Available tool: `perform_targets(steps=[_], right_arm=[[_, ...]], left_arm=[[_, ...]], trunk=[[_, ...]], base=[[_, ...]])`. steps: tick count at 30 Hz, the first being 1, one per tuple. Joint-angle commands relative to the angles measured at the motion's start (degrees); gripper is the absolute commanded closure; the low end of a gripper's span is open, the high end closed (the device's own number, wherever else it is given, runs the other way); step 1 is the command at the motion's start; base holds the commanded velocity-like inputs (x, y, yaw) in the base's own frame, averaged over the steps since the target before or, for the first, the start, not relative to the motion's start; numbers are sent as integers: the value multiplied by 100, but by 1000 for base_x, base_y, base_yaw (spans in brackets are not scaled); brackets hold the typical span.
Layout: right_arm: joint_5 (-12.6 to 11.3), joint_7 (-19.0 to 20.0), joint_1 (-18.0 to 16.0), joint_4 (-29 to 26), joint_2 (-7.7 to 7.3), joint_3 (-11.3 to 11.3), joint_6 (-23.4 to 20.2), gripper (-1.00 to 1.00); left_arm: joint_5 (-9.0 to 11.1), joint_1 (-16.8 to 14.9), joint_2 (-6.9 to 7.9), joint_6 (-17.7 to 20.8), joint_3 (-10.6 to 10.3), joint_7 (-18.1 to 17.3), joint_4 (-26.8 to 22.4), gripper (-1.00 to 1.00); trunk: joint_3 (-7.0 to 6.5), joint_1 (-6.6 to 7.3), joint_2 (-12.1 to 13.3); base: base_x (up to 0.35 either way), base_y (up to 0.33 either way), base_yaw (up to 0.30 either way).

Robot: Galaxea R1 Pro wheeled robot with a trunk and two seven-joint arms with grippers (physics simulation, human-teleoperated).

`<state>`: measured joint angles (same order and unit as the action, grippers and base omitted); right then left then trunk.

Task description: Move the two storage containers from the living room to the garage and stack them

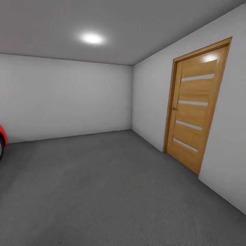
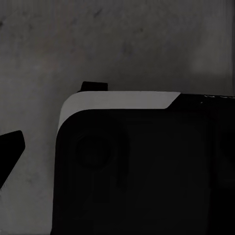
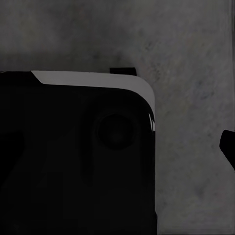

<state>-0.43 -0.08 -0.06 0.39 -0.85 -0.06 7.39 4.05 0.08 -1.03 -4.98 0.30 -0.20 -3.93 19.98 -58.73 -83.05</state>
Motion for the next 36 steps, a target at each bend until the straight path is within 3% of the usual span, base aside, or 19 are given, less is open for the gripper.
perform_targets(steps=[1,19,36], right_arm=[[-6,-1,-2,4,-1,-1,23,-100],[15,-1,-2,4,-8,4,26,-100],[17,-1,-2,30,-11,14,9,-100]], left_arm=[[43,1,-1,-13,-1,-3,-2,-100],[18,1,-11,-17,-12,-9,5,-100],[34,1,-10,21,-6,17,6,-100]], trunk=[[5,0,-3],[5,0,-3],[5,0,-3]], base=[[0,0,-287],[6,0,-272],[277,0,-25]])
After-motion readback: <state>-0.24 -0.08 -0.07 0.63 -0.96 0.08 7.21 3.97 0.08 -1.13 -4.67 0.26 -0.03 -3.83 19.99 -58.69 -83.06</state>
